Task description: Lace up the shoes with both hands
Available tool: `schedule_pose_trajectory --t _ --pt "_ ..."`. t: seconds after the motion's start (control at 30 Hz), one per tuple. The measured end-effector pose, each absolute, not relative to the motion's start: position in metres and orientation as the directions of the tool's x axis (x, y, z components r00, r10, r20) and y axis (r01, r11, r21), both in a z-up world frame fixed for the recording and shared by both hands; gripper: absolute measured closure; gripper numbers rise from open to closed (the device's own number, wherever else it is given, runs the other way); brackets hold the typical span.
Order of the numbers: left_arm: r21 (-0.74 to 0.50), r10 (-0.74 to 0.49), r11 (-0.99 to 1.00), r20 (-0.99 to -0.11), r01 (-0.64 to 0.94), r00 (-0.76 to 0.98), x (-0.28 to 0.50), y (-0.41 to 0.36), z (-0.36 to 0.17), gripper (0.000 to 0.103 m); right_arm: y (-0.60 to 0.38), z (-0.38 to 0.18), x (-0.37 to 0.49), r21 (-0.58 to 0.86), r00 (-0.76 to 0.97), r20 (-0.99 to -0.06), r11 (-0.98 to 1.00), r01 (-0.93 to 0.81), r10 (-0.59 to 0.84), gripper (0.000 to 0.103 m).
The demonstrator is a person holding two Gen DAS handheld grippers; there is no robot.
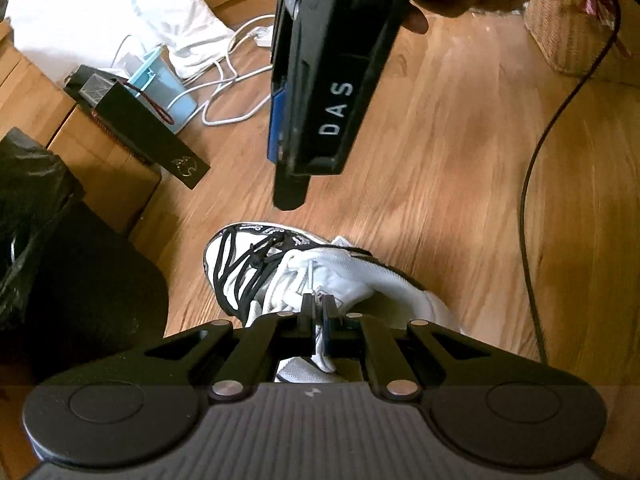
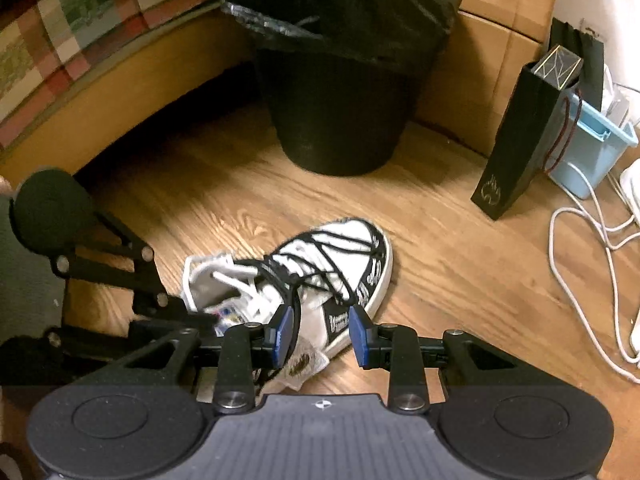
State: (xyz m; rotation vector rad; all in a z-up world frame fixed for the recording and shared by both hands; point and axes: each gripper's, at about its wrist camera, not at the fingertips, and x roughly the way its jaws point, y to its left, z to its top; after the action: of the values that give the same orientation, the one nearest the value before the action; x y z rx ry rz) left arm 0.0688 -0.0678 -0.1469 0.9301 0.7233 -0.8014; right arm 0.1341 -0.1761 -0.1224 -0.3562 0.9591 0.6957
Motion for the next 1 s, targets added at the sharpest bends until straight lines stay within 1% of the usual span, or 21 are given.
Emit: schedule_pose_trajectory --t 0.23,0.33,0.57,0.8,1.0 --pt "0.411 -0.286 0.354 -0.808 0.840 0.515 0.070 -0.067 -0.146 0.099 -0.172 -0.127 0.133 0.016 0.372 -0.853 0.730 -0.683 0.367 0.068" --pt "0.389 -0.298 0.359 -0.814 0.848 0.499 0.073 -0.067 -0.144 0.099 -0.170 -0.128 0.133 0.011 0.369 -0.857 0.728 -0.685 0.361 0.068" --pt "0.383 -0.319 0.360 -0.806 0.850 0.498 0.073 -0.068 -0.140 0.099 -0.171 -0.129 0.132 0.014 0.361 -0.864 0.734 -0.679 0.350 0.068" --pt "0.412 -0.283 0.363 -0.806 0.836 0.520 0.081 -0.074 -0.152 0.099 -0.167 -0.130 0.129 -0.008 0.362 -0.869 0.722 -0.692 0.337 0.068" --pt "0.406 -0.277 0.360 -0.813 0.840 0.512 0.083 -0.076 -0.158 0.099 -0.167 -0.130 0.129 -0.010 0.360 -0.873 0.726 -0.688 0.329 0.067"
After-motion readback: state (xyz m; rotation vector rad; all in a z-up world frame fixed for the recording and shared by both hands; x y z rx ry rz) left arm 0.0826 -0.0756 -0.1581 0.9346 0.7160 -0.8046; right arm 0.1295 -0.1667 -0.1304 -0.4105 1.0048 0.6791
